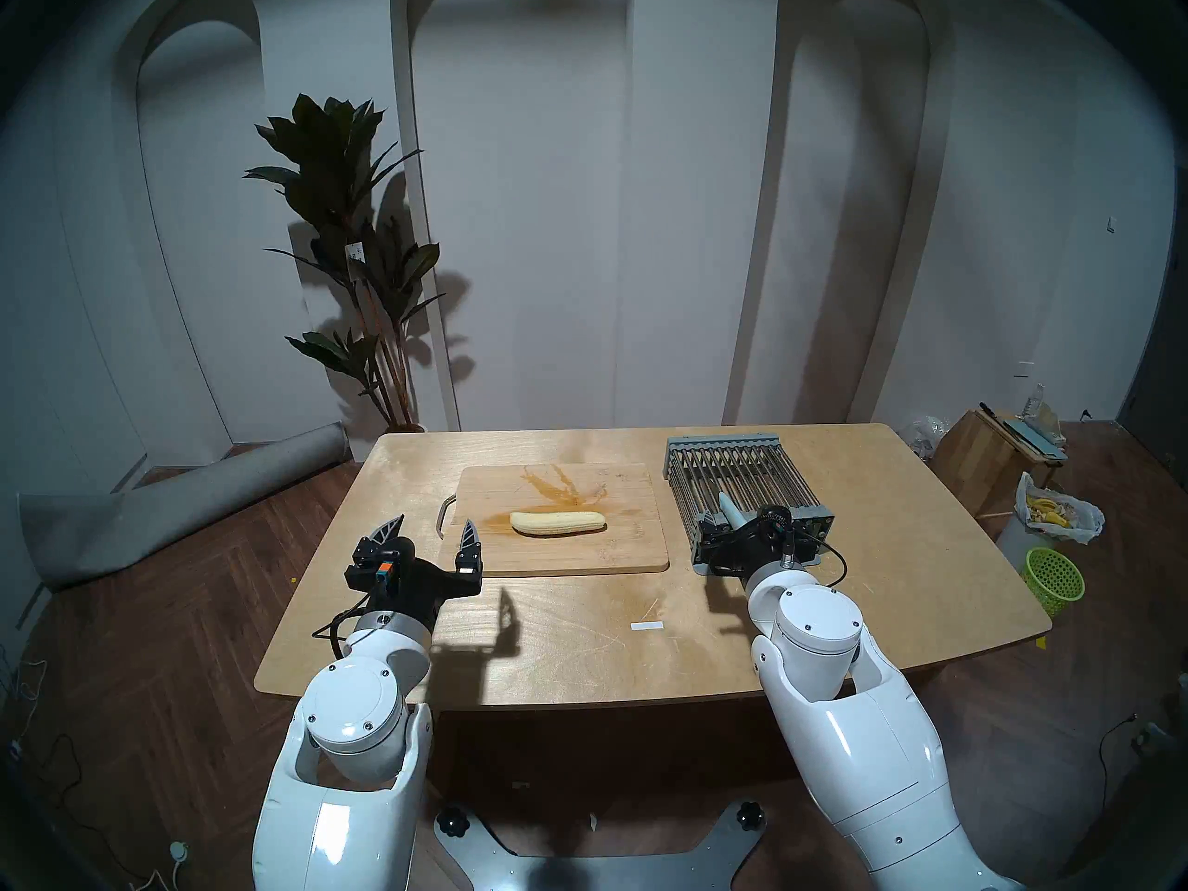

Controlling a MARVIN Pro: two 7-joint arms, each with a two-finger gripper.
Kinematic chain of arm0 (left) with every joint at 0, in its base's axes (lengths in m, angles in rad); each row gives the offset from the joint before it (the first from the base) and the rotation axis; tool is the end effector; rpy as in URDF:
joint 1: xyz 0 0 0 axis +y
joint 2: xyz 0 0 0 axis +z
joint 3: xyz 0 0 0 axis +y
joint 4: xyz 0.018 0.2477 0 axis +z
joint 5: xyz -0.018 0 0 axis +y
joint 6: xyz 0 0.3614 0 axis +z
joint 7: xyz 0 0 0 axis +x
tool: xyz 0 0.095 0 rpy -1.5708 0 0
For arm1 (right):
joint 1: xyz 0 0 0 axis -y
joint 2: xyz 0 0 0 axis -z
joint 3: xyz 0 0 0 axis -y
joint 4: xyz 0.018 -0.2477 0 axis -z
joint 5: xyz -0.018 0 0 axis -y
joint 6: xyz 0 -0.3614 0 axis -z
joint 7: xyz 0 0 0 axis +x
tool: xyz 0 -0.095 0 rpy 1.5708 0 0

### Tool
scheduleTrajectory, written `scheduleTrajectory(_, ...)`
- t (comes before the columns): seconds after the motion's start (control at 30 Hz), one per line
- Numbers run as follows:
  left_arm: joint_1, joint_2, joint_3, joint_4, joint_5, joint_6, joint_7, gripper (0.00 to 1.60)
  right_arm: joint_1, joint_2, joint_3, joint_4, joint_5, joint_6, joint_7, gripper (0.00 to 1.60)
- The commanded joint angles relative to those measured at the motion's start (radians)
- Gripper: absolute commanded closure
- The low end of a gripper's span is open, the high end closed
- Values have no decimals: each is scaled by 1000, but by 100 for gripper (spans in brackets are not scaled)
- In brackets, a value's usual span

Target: Cut the banana into four pieces on the cutting board

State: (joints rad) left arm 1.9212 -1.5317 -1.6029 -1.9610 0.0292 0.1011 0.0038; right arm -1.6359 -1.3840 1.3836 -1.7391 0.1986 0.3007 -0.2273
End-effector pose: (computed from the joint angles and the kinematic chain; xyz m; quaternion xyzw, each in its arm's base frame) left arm 0.3885 0.0190 -0.2475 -0.7277 0.0185 -0.6848 0.0355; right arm 0.4484 0.0299 -0.2600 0.7846 0.0056 0.6198 0.0118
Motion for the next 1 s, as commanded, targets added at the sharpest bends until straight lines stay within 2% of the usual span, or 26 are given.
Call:
scheduleTrajectory(0.0, -6, 0, 1, -20, 1, -4, 0, 0, 20, -3, -6, -19, -8, -14, -1, 0)
scheduleTrajectory(0.77, -6, 0, 1, -20, 1, -4, 0, 0, 13, -1, 4, -22, 0, 19, 7, 0)
scheduleTrajectory(0.83, -6, 0, 1, -20, 1, -4, 0, 0, 10, 0, 6, -24, -2, 21, 4, 56)
scheduleTrajectory(0.87, -6, 0, 1, -20, 1, -4, 0, 0, 9, 0, 8, -26, -2, 21, 4, 50)
scheduleTrajectory(0.9, -6, 0, 1, -20, 1, -4, 0, 0, 7, 1, 10, -28, -3, 23, 3, 36)
scheduleTrajectory(0.93, -6, 0, 1, -20, 1, -4, 0, 0, 5, 2, 12, -29, -3, 23, 4, 40)
scheduleTrajectory(0.97, -6, 0, 1, -20, 1, -4, 0, 0, 2, 2, 13, -30, -4, 24, 3, 34)
